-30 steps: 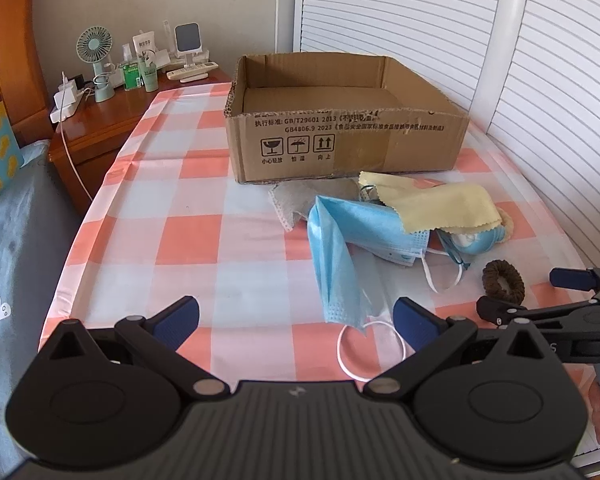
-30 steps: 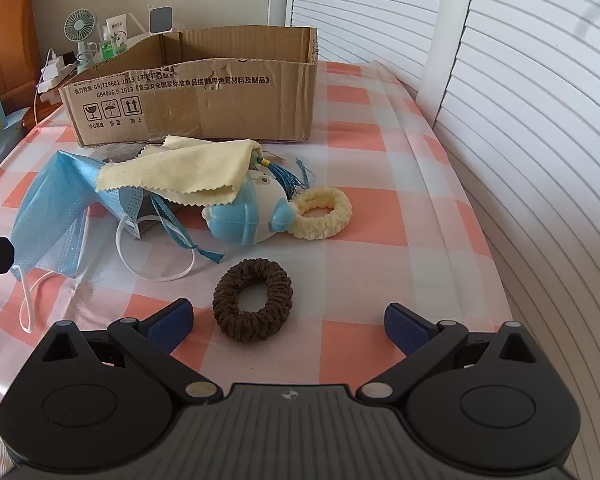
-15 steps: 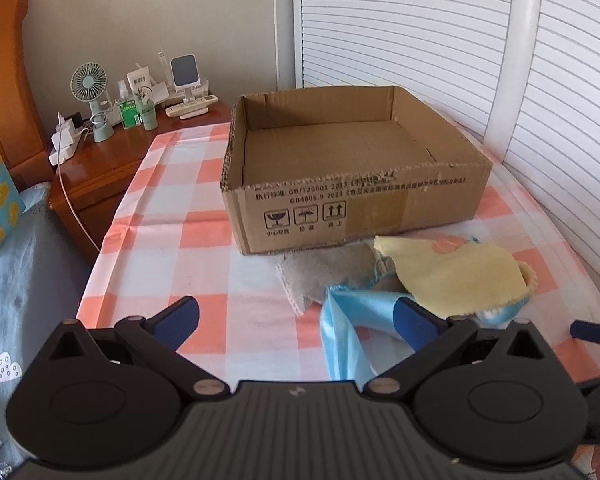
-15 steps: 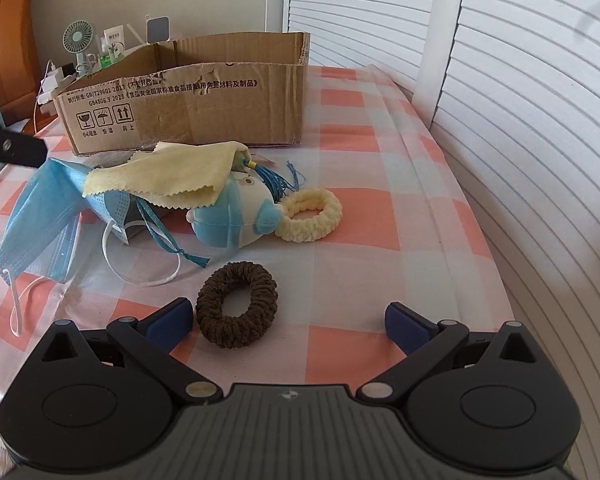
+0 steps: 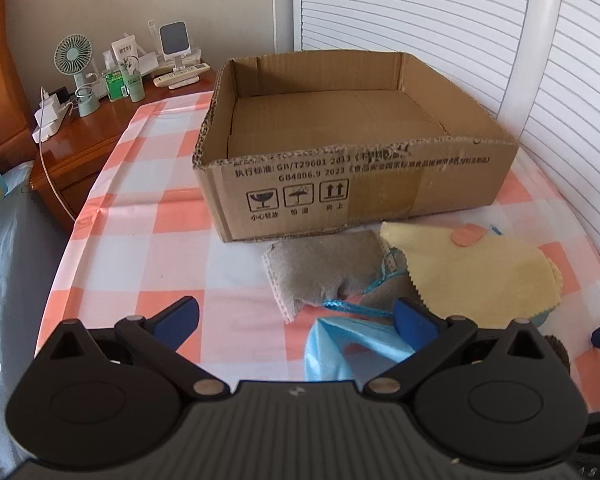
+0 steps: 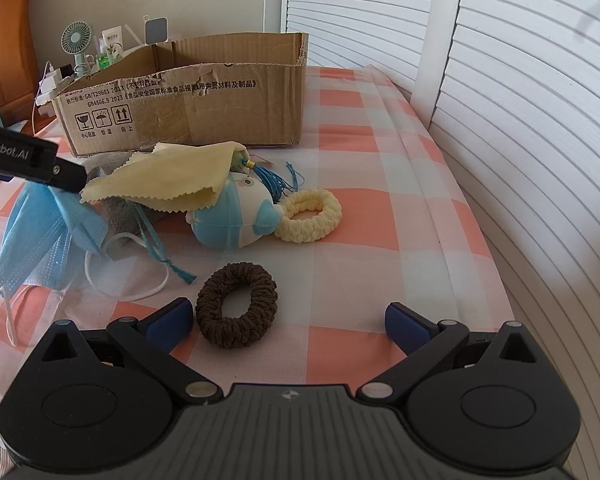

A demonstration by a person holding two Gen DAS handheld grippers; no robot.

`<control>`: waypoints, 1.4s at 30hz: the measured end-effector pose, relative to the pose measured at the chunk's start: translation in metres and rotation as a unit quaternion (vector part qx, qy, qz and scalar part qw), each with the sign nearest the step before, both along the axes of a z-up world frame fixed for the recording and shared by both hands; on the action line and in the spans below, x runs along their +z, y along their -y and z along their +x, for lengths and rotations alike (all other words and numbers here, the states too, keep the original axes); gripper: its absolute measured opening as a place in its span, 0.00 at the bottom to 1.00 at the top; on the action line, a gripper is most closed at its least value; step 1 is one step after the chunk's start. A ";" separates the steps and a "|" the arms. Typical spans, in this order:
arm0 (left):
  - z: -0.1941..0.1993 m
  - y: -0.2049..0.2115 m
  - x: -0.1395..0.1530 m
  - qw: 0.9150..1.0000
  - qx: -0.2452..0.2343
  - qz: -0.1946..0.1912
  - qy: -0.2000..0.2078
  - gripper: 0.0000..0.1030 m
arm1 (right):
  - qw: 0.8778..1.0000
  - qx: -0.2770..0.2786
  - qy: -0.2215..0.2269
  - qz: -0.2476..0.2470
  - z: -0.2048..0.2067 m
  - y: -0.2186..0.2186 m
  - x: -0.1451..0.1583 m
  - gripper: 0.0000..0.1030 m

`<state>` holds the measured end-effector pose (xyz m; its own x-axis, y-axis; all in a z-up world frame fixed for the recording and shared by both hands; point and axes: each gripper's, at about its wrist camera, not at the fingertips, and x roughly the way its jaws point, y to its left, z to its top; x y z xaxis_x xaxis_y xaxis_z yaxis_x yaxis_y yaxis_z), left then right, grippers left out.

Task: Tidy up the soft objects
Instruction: 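Close left tool on the blue face mask while right tool grasps the brown hair tie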

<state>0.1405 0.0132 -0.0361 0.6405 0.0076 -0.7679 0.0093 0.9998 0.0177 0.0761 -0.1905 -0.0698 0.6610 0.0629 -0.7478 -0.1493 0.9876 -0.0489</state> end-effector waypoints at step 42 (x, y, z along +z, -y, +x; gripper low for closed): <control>-0.048 0.000 -0.025 0.998 -0.029 -0.063 -0.003 0.49 | 0.997 0.058 0.050 -0.006 -0.012 -0.012 0.001 0.81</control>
